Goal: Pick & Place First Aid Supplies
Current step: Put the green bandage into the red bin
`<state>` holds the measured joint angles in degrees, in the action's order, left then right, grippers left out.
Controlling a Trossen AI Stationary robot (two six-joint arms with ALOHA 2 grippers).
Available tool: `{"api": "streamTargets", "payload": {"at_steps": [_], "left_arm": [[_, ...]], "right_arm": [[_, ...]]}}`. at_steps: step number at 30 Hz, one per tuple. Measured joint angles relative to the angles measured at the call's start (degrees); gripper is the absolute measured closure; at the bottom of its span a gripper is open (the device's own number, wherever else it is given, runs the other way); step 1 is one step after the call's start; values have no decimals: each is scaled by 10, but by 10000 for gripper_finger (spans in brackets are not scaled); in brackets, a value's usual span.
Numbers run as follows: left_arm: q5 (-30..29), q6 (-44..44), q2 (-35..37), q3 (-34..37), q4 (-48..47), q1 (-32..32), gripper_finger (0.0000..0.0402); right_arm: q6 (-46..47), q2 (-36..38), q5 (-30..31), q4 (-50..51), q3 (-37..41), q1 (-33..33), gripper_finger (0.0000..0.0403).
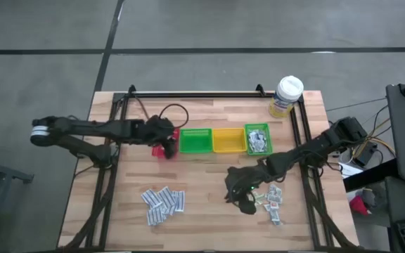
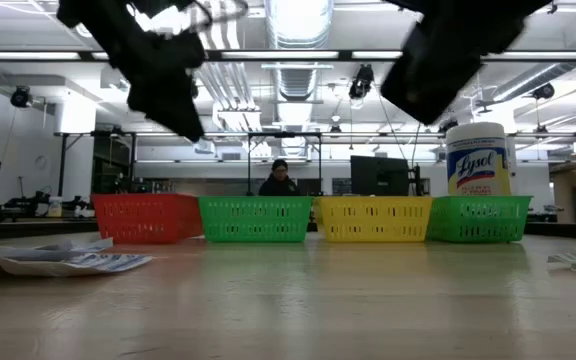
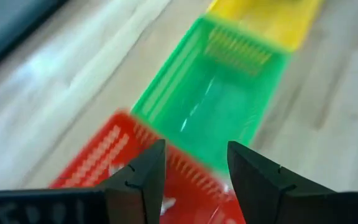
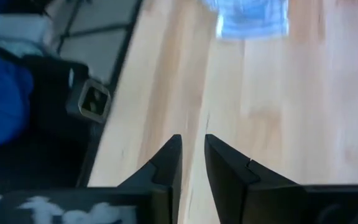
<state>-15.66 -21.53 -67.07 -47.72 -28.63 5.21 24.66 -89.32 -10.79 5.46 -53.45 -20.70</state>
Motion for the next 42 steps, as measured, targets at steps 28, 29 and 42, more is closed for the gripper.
{"api": "streamTargets", "payload": {"at_steps": [28, 29, 42], "left_arm": [[24, 225, 179, 126, 271, -201, 236], [24, 224, 185, 133, 275, -202, 236], [24, 211, 305, 211, 281, -203, 236]], "right_arm": [[282, 0, 3, 253, 0, -87, 344], [289, 0, 3, 259, 0, -87, 342], [372, 0, 35, 287, 1, -87, 316]]}}
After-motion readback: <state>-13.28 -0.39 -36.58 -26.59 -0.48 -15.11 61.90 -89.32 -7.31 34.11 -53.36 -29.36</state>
